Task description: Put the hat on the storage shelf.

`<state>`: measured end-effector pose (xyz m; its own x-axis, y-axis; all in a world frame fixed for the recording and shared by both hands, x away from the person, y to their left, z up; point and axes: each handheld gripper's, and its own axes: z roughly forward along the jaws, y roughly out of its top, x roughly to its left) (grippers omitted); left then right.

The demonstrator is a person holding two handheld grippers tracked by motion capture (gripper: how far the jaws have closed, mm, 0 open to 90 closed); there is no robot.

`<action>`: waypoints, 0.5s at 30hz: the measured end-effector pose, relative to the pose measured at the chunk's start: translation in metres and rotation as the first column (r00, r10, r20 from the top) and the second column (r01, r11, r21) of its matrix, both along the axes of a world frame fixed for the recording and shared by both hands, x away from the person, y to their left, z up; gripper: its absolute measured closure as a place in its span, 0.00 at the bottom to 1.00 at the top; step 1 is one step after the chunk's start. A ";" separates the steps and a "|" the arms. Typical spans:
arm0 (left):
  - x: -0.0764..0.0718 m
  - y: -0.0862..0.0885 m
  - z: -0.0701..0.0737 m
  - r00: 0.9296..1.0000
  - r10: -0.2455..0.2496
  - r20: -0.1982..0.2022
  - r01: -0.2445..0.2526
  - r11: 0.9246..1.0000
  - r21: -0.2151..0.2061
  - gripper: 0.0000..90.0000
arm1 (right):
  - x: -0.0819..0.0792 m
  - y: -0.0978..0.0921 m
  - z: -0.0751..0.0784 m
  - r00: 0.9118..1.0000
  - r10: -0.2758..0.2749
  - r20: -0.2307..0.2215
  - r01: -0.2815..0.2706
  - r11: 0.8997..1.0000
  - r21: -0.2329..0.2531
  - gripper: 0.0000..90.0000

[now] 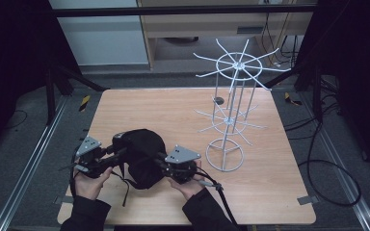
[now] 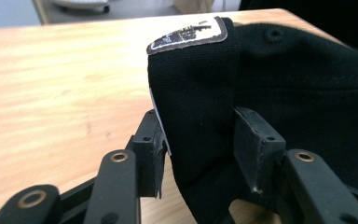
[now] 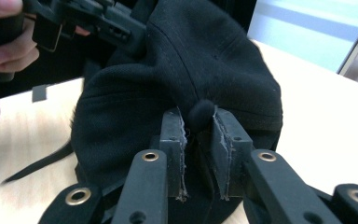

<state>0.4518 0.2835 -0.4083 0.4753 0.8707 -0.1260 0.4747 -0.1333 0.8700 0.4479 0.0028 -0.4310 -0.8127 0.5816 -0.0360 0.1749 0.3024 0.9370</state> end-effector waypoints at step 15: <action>0.026 0.042 -0.044 0.980 0.126 -0.156 -0.123 0.992 0.030 0.55 | 0.004 0.000 -0.004 0.999 -0.012 -0.038 0.010 0.999 -0.040 0.78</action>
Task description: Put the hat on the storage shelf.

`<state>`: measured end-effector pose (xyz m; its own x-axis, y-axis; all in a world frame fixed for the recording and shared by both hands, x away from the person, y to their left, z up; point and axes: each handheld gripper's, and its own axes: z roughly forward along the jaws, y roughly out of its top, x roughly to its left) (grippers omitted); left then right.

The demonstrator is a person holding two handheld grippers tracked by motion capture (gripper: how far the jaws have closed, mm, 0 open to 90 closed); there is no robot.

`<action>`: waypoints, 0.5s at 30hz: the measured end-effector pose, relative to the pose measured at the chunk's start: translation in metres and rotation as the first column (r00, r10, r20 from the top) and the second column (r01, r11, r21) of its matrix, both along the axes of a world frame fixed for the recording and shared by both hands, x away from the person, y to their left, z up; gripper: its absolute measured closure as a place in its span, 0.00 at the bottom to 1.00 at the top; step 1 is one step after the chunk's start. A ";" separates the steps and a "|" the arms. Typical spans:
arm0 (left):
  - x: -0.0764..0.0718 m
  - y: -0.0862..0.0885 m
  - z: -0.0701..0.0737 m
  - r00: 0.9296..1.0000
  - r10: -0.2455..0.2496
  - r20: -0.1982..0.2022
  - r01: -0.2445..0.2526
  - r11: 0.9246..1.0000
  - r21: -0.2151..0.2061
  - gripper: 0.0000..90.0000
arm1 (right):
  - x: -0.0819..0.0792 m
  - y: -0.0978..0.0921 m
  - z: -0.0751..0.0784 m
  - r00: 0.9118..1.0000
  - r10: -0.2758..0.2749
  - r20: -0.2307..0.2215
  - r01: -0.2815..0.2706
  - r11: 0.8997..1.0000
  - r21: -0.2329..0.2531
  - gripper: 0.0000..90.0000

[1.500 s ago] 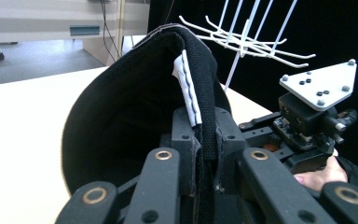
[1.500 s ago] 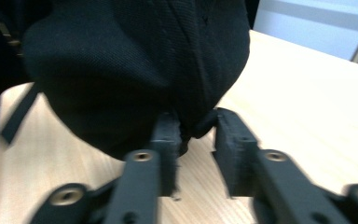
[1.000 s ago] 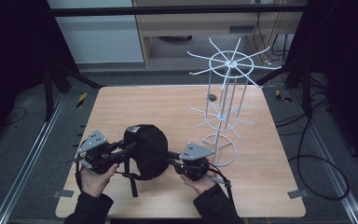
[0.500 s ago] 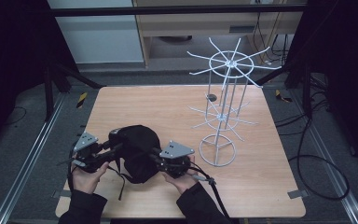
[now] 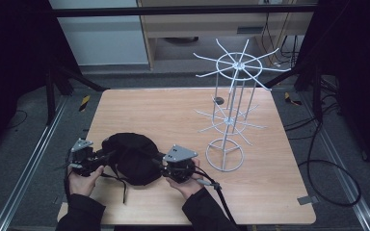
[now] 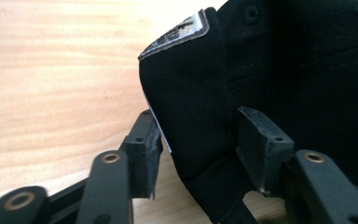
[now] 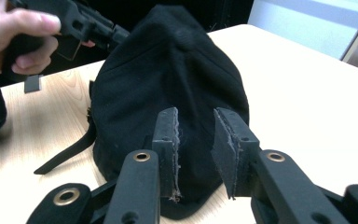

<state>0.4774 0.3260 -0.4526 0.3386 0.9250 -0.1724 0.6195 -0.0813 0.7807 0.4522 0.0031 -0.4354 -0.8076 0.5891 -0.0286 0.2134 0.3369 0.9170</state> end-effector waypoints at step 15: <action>0.003 -0.001 -0.009 0.999 0.028 -0.035 -0.024 0.992 0.124 0.34 | -0.004 -0.025 0.008 1.000 -0.029 0.000 0.029 1.000 -0.011 0.74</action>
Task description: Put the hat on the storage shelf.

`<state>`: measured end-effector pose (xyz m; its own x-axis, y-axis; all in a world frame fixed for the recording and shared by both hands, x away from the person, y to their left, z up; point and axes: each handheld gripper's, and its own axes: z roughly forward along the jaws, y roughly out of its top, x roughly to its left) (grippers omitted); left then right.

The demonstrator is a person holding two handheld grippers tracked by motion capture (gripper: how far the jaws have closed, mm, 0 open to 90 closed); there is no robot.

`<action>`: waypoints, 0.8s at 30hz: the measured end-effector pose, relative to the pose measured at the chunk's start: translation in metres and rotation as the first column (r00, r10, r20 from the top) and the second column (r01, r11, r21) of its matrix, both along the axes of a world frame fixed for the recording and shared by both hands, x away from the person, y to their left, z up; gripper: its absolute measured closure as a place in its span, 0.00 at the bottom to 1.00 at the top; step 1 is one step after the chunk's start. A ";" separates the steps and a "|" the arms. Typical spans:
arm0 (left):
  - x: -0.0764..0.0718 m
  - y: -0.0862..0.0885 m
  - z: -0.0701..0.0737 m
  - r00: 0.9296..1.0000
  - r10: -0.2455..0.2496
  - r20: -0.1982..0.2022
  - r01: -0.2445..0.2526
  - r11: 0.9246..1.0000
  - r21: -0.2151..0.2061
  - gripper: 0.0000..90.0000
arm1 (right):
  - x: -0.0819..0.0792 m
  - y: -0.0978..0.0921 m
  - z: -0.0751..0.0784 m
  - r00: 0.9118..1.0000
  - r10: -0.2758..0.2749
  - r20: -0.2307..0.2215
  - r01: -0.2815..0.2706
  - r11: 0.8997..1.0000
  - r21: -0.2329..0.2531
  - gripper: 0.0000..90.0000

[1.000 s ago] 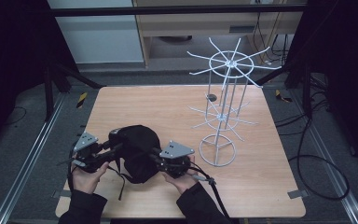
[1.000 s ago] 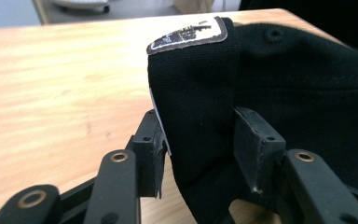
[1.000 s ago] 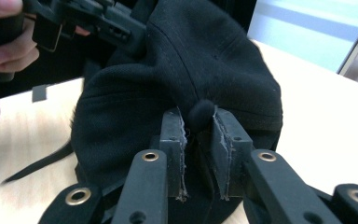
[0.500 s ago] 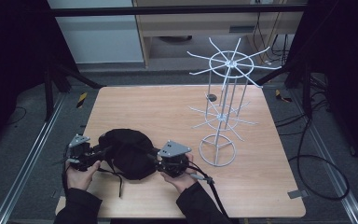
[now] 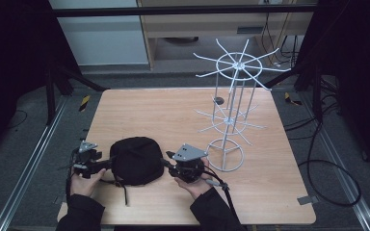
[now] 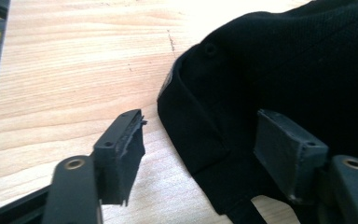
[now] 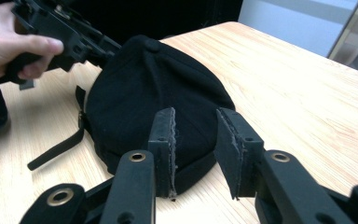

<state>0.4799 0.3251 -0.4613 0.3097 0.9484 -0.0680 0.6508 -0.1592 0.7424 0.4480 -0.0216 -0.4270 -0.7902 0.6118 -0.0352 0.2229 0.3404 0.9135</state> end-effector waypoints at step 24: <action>-0.029 -0.033 0.043 0.960 -0.246 0.136 0.242 0.969 0.047 0.43 | -0.034 -0.117 -0.013 0.981 -0.181 -0.067 0.180 0.984 -0.018 0.52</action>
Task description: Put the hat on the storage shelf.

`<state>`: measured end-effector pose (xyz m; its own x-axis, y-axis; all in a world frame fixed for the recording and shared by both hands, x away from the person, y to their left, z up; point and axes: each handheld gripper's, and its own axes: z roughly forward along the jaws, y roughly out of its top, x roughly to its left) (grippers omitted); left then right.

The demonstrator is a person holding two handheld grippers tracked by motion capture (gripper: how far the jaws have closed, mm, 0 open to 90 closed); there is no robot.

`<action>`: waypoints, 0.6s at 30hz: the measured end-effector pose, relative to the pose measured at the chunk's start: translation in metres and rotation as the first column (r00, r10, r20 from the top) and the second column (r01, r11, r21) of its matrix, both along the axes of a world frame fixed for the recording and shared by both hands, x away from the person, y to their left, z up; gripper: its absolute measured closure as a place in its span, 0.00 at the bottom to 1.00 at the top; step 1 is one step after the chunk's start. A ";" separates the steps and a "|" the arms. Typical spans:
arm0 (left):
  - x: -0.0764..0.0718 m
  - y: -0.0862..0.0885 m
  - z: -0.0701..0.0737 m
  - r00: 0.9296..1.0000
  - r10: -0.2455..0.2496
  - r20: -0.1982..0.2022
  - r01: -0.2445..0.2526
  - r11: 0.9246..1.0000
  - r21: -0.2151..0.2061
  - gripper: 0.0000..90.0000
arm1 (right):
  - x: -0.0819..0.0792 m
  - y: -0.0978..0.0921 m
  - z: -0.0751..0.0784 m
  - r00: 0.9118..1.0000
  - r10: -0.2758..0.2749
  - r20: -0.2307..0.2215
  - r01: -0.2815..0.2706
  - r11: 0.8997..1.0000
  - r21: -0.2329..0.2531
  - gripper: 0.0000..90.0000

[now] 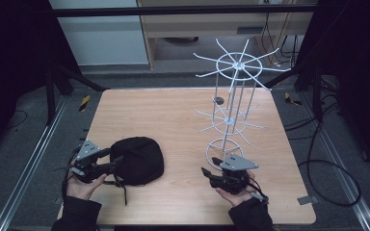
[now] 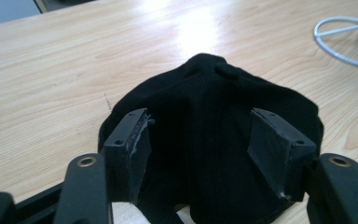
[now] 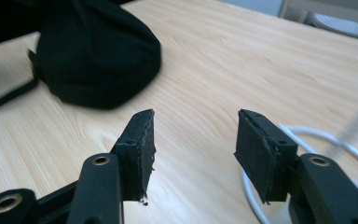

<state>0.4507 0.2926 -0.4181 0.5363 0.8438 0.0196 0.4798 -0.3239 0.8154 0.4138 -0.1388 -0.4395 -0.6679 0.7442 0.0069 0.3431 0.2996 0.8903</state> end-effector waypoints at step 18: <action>0.019 -0.012 -0.017 0.996 0.021 -0.082 -0.018 0.999 0.037 0.79 | -0.005 -0.101 -0.022 0.968 -0.249 -0.046 0.250 0.968 0.025 0.52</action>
